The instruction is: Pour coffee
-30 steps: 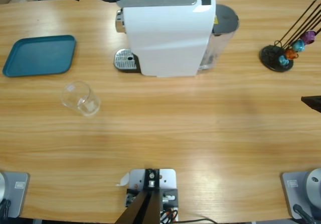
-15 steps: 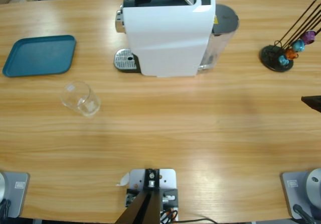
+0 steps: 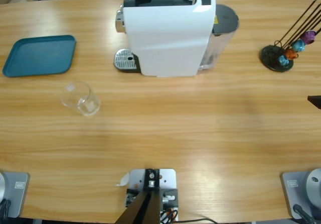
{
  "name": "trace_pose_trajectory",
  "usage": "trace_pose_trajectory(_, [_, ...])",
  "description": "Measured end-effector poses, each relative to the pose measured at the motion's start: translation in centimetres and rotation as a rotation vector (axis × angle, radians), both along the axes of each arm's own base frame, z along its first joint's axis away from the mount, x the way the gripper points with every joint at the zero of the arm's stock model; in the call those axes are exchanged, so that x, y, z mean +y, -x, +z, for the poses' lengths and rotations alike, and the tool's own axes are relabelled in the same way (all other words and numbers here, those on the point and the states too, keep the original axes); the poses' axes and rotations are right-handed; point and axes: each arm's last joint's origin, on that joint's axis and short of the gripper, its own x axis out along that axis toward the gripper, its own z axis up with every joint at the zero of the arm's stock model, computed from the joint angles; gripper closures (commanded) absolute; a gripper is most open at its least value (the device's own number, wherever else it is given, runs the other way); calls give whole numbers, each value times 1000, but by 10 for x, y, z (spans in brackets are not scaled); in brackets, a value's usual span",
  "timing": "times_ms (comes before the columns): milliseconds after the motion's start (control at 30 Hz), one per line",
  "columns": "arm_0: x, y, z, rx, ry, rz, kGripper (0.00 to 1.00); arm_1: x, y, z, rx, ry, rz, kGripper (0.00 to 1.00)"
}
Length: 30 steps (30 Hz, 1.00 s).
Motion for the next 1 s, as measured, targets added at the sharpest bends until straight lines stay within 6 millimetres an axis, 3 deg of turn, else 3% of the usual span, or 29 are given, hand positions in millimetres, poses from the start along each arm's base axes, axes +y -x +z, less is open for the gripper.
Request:
trace_pose_trajectory(100, [2, 8, 6, -29, 10, -2, 117, 1, -1, 0, -9, -9, -1, 0])
trace_pose_trajectory(167, [7, 20, 5, -64, -12, 19, 10, 3, -4, -1, -62, -41, 0, 0])
trace_pose_trajectory(267, [22, 53, -7, -221, -89, -10, 6, -7, 1, 2, -146, -88, -101, 0])
trace_pose_trajectory(367, [51, 92, -28, -358, -183, -24, 4, -22, 3, 1, -129, -77, -335, 0])
trace_pose_trajectory(467, [82, 130, -50, -498, -322, -45, 0, -18, -13, 3, -82, -47, -496, 9])
trace_pose_trajectory(567, [100, 161, -67, -629, -527, -63, 0, -11, -33, -1, -47, -56, -600, 23])
trace_pose_trajectory(700, [117, 175, -94, -693, -748, -43, 0, -4, -54, -20, 12, 14, -647, 46])
trace_pose_trajectory(867, [138, 182, -145, -730, -1026, -84, 0, -6, -77, -41, 38, 37, -736, 73])
trace_pose_trajectory(933, [149, 189, -151, -726, -1046, -89, 0, -5, -87, -50, 44, 24, -748, 161])
trace_pose_trajectory(1000, [161, 196, -153, -720, -1039, -65, 2, -3, -94, -58, 38, 23, -721, 164])
